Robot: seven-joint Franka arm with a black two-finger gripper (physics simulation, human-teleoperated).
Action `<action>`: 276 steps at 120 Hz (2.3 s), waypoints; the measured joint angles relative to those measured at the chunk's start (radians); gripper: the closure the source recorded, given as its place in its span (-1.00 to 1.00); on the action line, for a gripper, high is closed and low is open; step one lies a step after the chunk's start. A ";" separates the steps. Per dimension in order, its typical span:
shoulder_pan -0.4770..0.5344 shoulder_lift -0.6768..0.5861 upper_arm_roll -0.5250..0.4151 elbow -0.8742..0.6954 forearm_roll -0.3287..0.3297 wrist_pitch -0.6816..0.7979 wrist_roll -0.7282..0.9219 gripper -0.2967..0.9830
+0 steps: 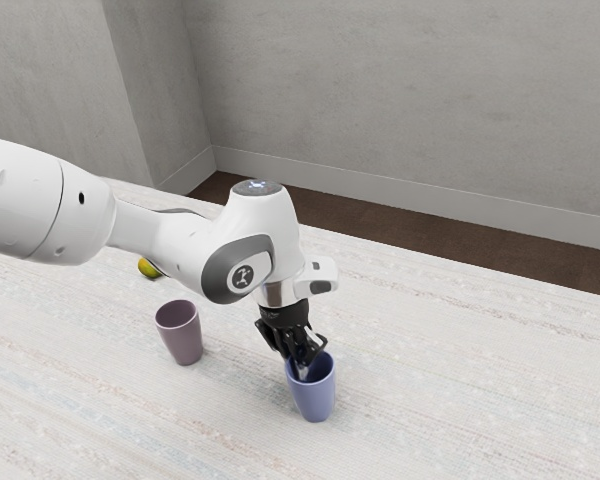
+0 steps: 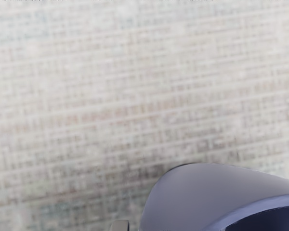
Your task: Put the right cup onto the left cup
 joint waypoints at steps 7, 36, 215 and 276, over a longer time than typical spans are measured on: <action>0.000 0.000 0.000 0.000 0.001 0.001 -0.002 0.61; -0.014 -0.050 0.000 -0.005 0.006 -0.012 -0.007 0.67; 0.112 -0.403 0.285 -0.055 0.115 -0.275 0.106 0.69; 0.132 -0.330 0.322 -0.076 0.120 -0.203 0.140 0.69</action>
